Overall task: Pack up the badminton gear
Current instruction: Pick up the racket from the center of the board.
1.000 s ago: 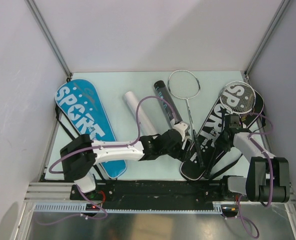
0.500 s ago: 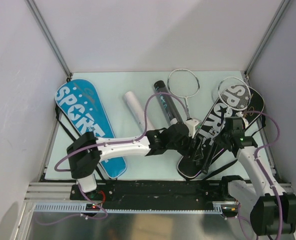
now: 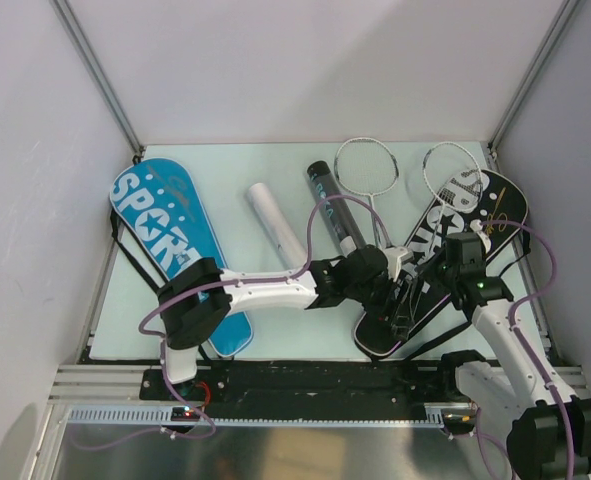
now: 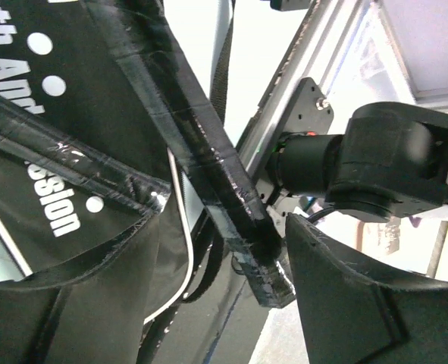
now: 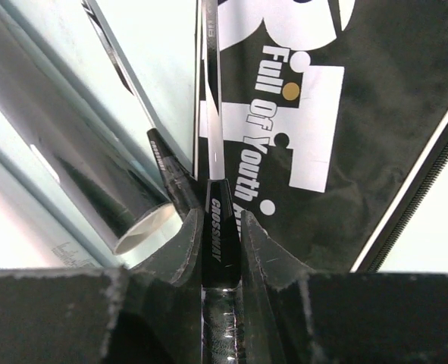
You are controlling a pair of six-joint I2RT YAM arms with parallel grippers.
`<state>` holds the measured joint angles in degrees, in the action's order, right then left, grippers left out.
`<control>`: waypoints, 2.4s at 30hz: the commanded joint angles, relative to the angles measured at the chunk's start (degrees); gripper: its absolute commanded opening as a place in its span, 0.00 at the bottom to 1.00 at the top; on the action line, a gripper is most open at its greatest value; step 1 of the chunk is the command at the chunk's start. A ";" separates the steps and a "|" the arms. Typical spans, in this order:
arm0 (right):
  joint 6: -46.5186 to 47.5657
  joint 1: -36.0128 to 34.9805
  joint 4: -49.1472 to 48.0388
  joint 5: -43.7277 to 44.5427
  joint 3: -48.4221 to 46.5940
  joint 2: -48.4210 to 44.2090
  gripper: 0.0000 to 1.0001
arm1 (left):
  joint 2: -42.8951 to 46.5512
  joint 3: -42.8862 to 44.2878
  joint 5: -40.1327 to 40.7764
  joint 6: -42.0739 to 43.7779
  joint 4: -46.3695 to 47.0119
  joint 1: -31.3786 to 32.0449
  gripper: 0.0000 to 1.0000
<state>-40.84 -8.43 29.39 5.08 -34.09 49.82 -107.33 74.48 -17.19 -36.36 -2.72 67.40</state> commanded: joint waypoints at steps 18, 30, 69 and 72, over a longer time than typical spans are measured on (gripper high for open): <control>-0.28 12.16 -13.68 -26.22 1.12 -7.59 0.50 | 7.22 -3.78 -7.92 -12.49 14.87 -6.88 0.00; -14.80 17.40 -42.28 -45.62 14.18 -12.24 0.67 | 10.90 -5.03 -8.10 -17.86 21.44 -8.49 0.00; -13.68 19.76 -15.65 -38.58 -10.56 -17.06 0.00 | 12.13 -21.38 19.65 12.28 20.40 4.05 0.55; -10.07 19.76 -7.78 -36.19 -16.75 -16.77 0.00 | 12.73 -22.42 20.38 11.30 21.84 4.40 0.55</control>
<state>-47.88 11.40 18.63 -32.45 -37.76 34.72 -91.48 54.52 -1.98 -32.58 29.89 69.82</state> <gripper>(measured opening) 0.329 0.552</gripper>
